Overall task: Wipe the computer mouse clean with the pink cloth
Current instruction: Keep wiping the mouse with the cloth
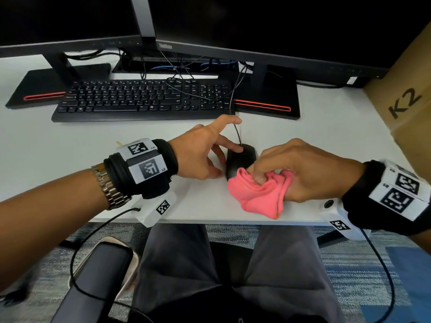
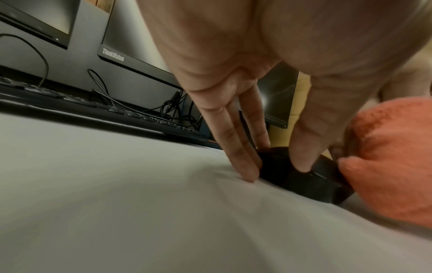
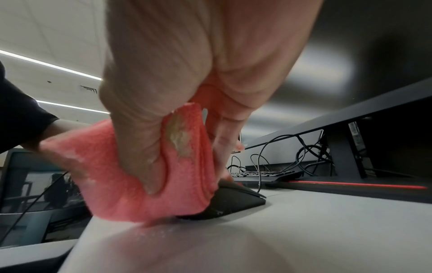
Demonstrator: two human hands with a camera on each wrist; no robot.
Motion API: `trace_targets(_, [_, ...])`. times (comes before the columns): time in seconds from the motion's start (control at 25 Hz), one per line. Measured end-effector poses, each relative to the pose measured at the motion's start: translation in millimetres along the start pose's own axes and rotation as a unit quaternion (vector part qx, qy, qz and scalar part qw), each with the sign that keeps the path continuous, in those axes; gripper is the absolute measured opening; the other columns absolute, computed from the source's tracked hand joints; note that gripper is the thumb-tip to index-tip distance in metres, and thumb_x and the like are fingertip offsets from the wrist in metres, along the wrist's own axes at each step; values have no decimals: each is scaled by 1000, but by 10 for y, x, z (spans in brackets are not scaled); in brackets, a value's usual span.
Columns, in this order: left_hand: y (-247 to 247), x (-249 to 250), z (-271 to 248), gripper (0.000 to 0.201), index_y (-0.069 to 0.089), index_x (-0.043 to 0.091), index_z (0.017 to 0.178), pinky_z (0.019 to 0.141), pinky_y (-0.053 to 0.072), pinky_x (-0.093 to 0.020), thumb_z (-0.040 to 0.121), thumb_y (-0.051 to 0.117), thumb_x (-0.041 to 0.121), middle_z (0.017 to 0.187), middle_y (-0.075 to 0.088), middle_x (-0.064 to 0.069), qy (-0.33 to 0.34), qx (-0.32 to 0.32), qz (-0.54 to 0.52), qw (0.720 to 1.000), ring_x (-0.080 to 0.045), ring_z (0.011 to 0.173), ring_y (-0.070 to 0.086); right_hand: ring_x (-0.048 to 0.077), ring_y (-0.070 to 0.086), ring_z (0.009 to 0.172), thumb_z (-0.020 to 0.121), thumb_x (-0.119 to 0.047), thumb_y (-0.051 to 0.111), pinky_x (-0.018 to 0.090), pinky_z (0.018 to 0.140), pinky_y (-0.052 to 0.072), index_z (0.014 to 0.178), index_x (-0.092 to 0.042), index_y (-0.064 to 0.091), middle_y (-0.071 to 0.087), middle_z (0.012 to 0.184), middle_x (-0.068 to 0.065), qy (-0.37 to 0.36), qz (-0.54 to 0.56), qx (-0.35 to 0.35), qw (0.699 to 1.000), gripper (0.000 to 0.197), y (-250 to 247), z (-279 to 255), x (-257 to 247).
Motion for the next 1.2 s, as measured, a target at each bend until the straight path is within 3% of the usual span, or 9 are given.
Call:
trace_targets(0.12, [-1, 4, -2, 101, 19, 23, 148, 71, 62, -31, 70, 78, -3, 125, 68, 9, 4, 6, -4, 1000, -11, 87, 72, 26, 54, 62, 74, 2, 77, 45, 62, 50, 84, -15, 67, 63, 72, 0, 26, 37, -40, 998, 22, 18, -18, 29])
trace_targets(0.32, [17, 13, 25, 98, 24, 24, 144, 67, 58, -16, 68, 82, 8, 121, 68, 12, 11, 25, 34, 999, -7, 84, 71, 11, 60, 68, 73, 8, 78, 50, 68, 57, 87, -10, 71, 67, 82, -4, 113, 127, 60, 984, 24, -245, -12, 182])
trace_targets(0.44, [35, 8, 39, 99, 24, 27, 143, 65, 55, -13, 66, 85, 14, 119, 69, 14, 16, 30, 37, 999, -7, 82, 70, 13, 56, 67, 73, 7, 78, 50, 67, 57, 85, -11, 68, 65, 79, -4, 102, 121, 6, 987, 24, -164, 14, 113])
trace_targets(0.52, [45, -2, 34, 101, 24, 31, 141, 69, 57, -19, 63, 88, 24, 118, 69, 16, 5, 37, 29, 999, -7, 84, 69, 7, 57, 70, 73, 4, 81, 40, 67, 59, 86, -11, 67, 67, 80, -4, 112, 129, -28, 985, 24, -194, 7, 136])
trace_targets(0.64, [73, 1, 43, 103, 24, 37, 140, 71, 54, -22, 61, 90, 32, 114, 68, 19, -14, 52, 22, 998, -8, 85, 68, 15, 59, 67, 75, 5, 84, 18, 66, 50, 82, -7, 66, 68, 75, 3, 138, 131, 45, 981, 23, -437, 15, 374])
trace_targets(0.8, [103, -2, 66, 112, 17, 41, 143, 68, 54, -24, 59, 90, 32, 117, 61, 15, -35, 62, 15, 997, -11, 82, 69, 15, 62, 66, 74, -8, 90, 37, 66, 52, 82, -6, 66, 75, 74, 10, 238, 146, 145, 949, 25, -515, 88, 811])
trace_targets(0.92, [120, -4, 89, 115, 12, 39, 145, 81, 55, -29, 59, 89, 37, 125, 59, 7, -49, 60, 40, 996, -10, 84, 69, 19, 66, 71, 70, -17, 92, 49, 73, 59, 83, -6, 68, 78, 81, 17, 286, 133, 140, 939, 29, -375, 200, 912])
trace_targets(1.08, [140, -10, 113, 112, 13, 36, 144, 88, 55, -34, 60, 87, 42, 129, 61, 2, -58, 54, 64, 995, -12, 88, 69, 11, 61, 62, 75, -19, 90, 29, 69, 50, 83, -9, 65, 75, 74, 10, 249, 90, 80, 961, 29, -354, 298, 801])
trace_targets(1.2, [125, -14, 129, 111, 14, 35, 142, 87, 54, -33, 59, 87, 44, 125, 64, 1, -56, 54, 75, 994, -14, 90, 68, 32, 59, 65, 78, -25, 87, 30, 67, 48, 80, -12, 61, 69, 69, 14, 194, 64, 26, 979, 29, -386, 319, 638])
Point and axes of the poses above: each hand's wrist, its own z-axis towards the middle knuckle, its own y-axis out of the palm, x = y × z, the point moved 4 cm from there along z, towards the middle knuckle
